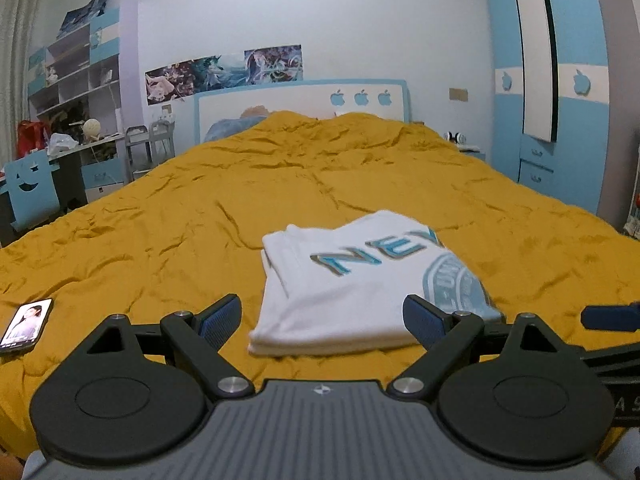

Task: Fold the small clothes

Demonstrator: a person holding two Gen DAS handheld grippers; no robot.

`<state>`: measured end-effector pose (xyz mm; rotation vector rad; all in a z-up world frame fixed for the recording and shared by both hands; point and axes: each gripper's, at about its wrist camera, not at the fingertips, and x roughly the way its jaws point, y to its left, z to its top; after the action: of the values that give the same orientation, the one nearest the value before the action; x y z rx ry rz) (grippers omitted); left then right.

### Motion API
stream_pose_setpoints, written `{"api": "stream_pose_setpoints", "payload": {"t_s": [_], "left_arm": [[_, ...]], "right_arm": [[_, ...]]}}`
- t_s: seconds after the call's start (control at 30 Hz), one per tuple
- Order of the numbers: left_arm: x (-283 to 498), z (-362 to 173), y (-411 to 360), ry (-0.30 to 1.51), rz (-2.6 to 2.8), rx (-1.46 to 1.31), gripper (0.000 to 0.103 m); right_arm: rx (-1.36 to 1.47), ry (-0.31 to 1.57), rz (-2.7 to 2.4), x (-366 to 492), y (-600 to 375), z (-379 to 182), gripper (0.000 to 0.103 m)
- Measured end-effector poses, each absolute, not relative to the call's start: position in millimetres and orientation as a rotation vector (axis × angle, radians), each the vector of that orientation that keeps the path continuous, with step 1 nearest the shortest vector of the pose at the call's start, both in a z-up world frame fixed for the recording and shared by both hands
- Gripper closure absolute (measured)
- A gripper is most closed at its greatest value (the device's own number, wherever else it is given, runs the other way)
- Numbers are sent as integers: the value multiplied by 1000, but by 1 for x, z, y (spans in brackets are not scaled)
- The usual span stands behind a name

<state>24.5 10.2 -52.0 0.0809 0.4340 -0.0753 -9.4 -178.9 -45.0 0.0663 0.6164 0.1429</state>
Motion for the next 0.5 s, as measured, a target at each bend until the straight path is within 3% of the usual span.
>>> {"api": "stream_pose_setpoints", "payload": {"t_s": [0.5], "left_arm": [[22, -69, 15, 533, -23, 56, 0]], "right_arm": [[34, 671, 140, -15, -172, -50, 21]]}}
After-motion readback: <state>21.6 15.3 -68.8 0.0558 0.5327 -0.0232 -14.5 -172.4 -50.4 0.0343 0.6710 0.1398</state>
